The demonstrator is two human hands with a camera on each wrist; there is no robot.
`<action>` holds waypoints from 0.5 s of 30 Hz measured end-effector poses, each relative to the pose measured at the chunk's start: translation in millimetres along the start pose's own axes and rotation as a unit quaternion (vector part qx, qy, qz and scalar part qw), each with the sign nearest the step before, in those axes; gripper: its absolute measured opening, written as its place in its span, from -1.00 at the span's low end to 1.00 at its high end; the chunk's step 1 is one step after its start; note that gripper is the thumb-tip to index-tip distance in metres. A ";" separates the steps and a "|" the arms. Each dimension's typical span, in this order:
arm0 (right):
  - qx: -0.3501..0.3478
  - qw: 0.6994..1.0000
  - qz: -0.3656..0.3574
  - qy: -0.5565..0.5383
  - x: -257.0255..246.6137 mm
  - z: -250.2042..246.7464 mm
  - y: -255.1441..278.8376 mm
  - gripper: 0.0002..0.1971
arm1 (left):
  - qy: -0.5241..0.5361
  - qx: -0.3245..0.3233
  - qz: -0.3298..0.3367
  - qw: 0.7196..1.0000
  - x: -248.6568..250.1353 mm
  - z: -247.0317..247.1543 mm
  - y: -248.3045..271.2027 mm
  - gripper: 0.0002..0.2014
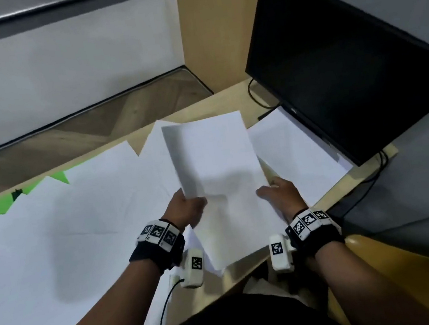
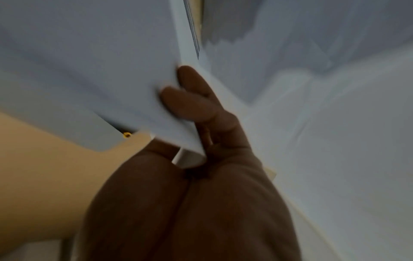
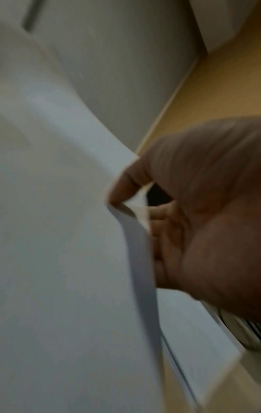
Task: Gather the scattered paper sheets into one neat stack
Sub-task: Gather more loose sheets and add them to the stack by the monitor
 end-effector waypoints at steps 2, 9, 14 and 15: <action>-0.031 0.997 0.054 -0.053 9.1 -25.7 -12.5 -0.86 | 0.064 0.023 -0.021 0.997 0.1 11.6 -18.4 -0.46; -0.024 0.940 0.188 -0.285 35.9 -102.8 -60.0 -0.67 | 0.061 0.036 -0.051 0.996 21.8 102.9 -85.9 -0.53; 0.053 0.929 0.180 -0.318 50.4 -151.4 -90.9 -0.86 | 0.081 0.063 -0.061 0.993 33.7 168.5 -121.3 -0.51; 0.062 0.933 0.169 -0.311 53.3 -158.5 -97.6 -0.85 | 0.087 0.068 -0.063 0.992 35.1 178.7 -124.9 -0.53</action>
Point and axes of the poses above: each hand's wrist, its own y-axis away from the middle knuckle, its own z-axis out of the palm, x = y × z, the point moved 3 cm from there along -y, towards the middle knuckle, and after that the axes turned 9 degrees about -y, right-handed, at the moved point
